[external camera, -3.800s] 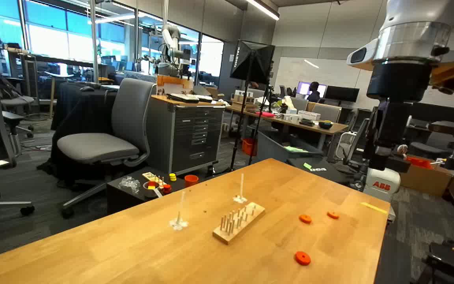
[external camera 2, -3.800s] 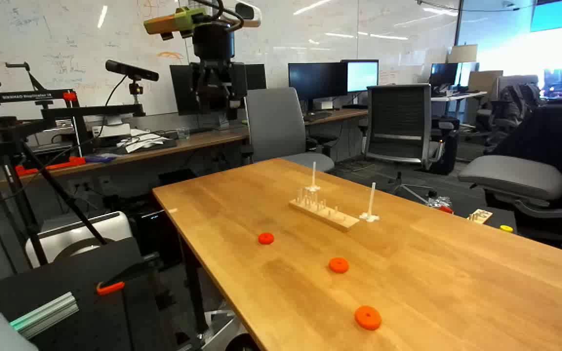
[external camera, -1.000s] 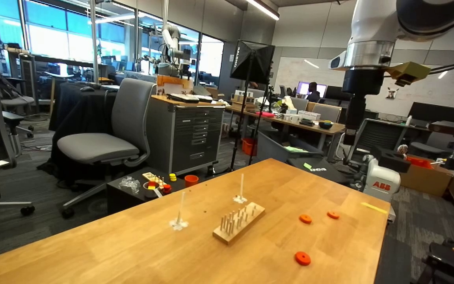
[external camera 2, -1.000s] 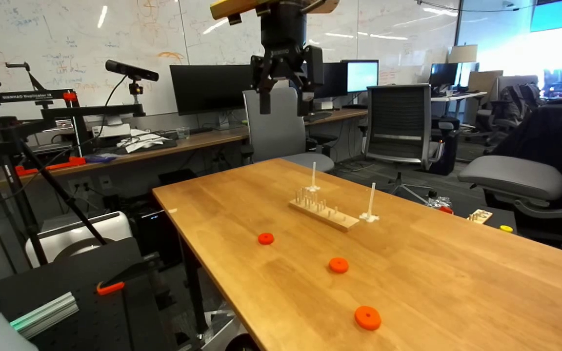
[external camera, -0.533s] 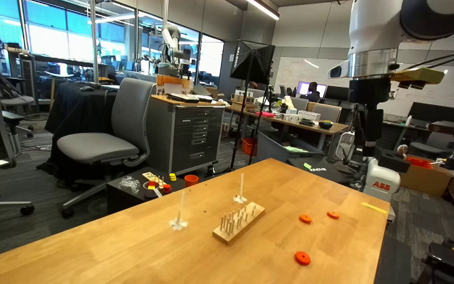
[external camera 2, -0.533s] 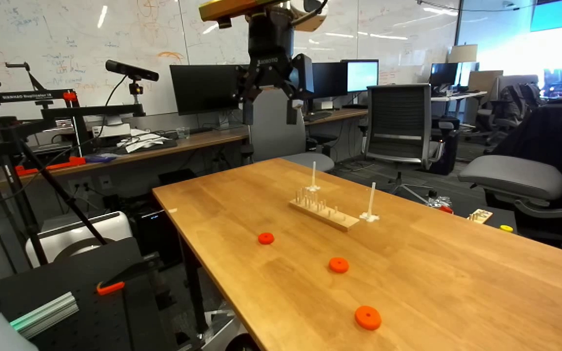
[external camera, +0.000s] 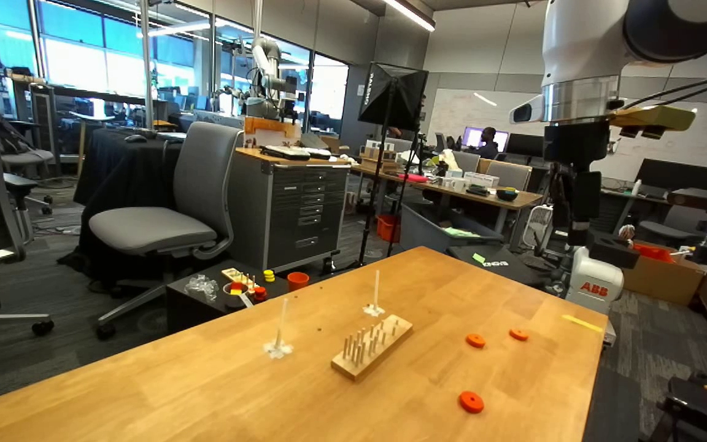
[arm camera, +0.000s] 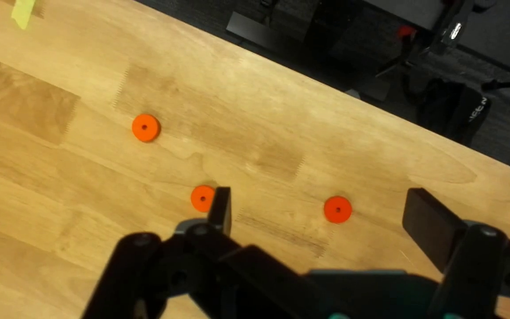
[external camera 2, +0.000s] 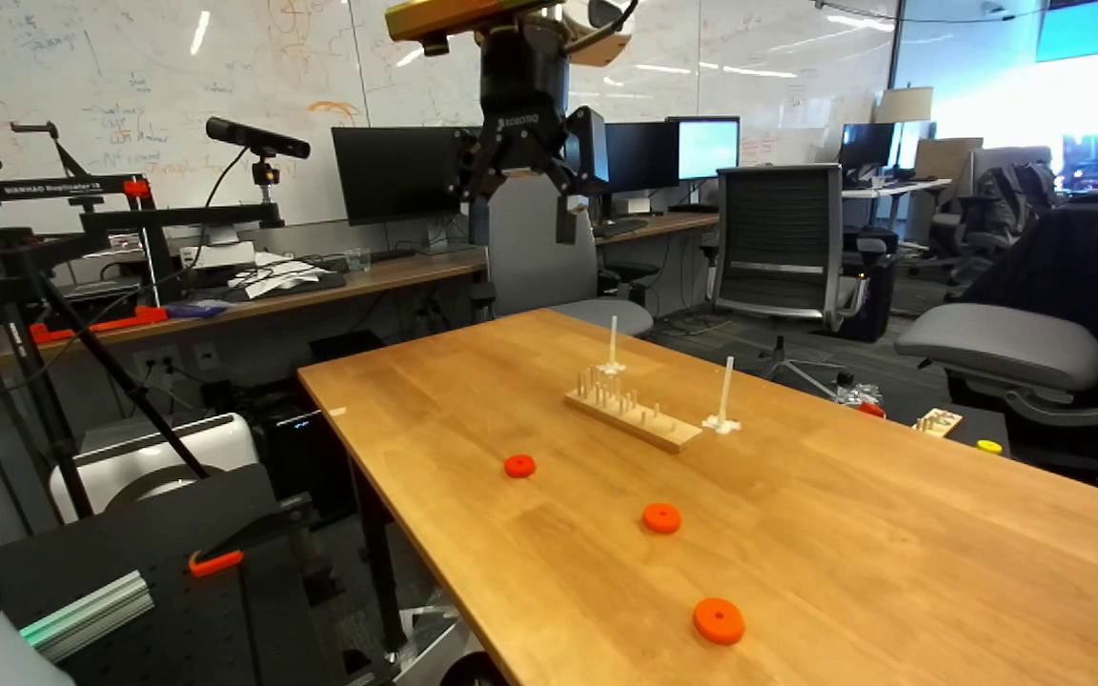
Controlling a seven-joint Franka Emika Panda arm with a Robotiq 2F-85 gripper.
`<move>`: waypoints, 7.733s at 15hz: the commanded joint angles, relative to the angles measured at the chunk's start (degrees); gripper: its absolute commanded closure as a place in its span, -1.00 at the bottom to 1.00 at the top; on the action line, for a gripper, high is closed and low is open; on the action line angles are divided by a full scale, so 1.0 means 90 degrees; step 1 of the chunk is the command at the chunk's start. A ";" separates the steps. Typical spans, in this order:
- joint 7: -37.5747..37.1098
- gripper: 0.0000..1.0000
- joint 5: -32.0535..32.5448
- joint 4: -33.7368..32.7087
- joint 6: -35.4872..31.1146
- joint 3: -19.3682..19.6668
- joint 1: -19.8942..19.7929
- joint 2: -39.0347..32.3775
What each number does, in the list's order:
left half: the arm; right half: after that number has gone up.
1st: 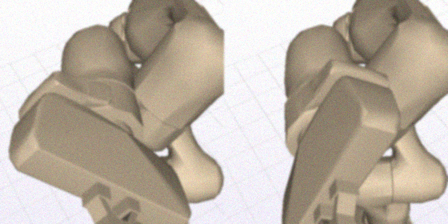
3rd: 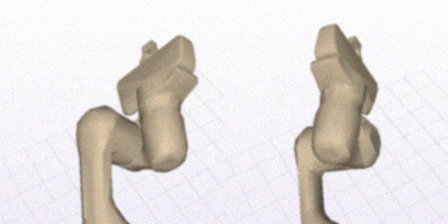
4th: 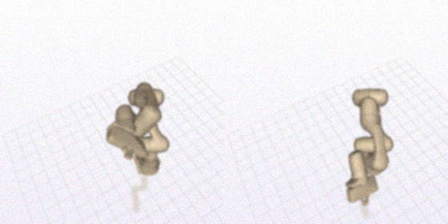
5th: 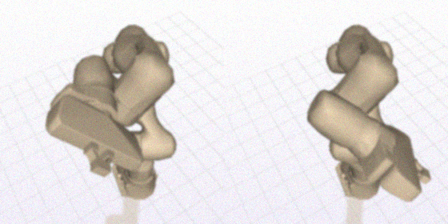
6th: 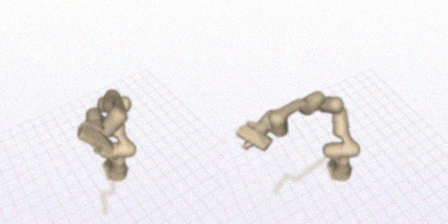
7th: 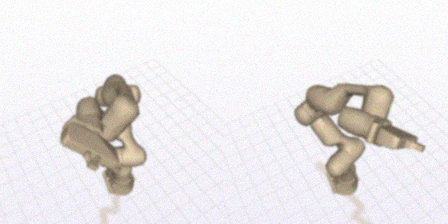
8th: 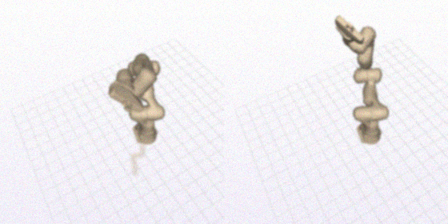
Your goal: Pick up two orange small objects from the table and put them on top of each other on the wooden holder.
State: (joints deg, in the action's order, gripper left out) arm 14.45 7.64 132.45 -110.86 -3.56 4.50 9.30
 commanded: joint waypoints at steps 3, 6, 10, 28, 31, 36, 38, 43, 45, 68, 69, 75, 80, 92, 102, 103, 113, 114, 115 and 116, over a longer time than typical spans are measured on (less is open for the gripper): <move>0.1085 -1.00 0.0737 -0.0149 0.0569 -0.0127 0.0158 -0.0016; 0.0863 -1.00 0.0861 -0.0029 0.0376 -0.0116 0.0143 -0.0036; 0.0898 -1.00 0.0970 -0.0008 0.0332 -0.0165 0.0184 -0.0034; 0.1608 -1.00 0.0170 -0.1429 0.0033 0.0511 -0.0626 -0.1718; 0.1546 -1.00 0.0164 -0.1458 0.0088 0.0453 -0.0585 -0.1731; 0.0931 -1.00 -0.0146 -0.1922 -0.0223 0.0407 -0.0606 -0.2448; 0.0733 -1.00 -0.0186 -0.2151 -0.0305 0.0414 -0.0627 -0.2791; 0.0233 -1.00 -0.0010 -0.2705 -0.0409 0.0466 -0.0656 -0.3655; 0.0079 -1.00 0.0064 -0.2841 -0.0490 0.0504 -0.0662 -0.3973; -0.0243 -1.00 0.0346 -0.3203 -0.0851 0.0457 -0.0615 -0.5303; -0.0221 -1.00 0.0331 -0.3245 -0.0836 0.0444 -0.0625 -0.5358; -0.0210 -1.00 0.0311 -0.3540 -0.0778 0.0435 -0.0645 -0.5729; -0.0151 -1.00 0.0288 -0.3775 -0.0677 0.0419 -0.0677 -0.6004; 0.0121 0.46 0.0270 -0.4043 -0.0222 0.0392 -0.0767 -0.6126; 0.0063 0.65 0.0048 -0.4187 0.0128 0.0177 -0.0688 -0.5848; 0.0025 0.65 0.0019 -0.4241 0.0147 0.0138 -0.0659 -0.5845; -0.0692 0.65 -0.0181 -0.5020 0.0464 -0.0089 -0.0055 -0.5987; -0.0773 0.65 -0.0194 -0.5153 0.0553 -0.0097 0.0006 -0.6026; -0.0833 0.65 -0.0204 -0.5260 0.0610 -0.0101 0.0056 -0.6058; -0.0895 0.65 -0.0217 -0.5380 0.0697 -0.0103 0.0099 -0.6091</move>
State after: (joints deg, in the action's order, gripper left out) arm 8.30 7.17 88.76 -108.49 -4.31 4.41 -44.12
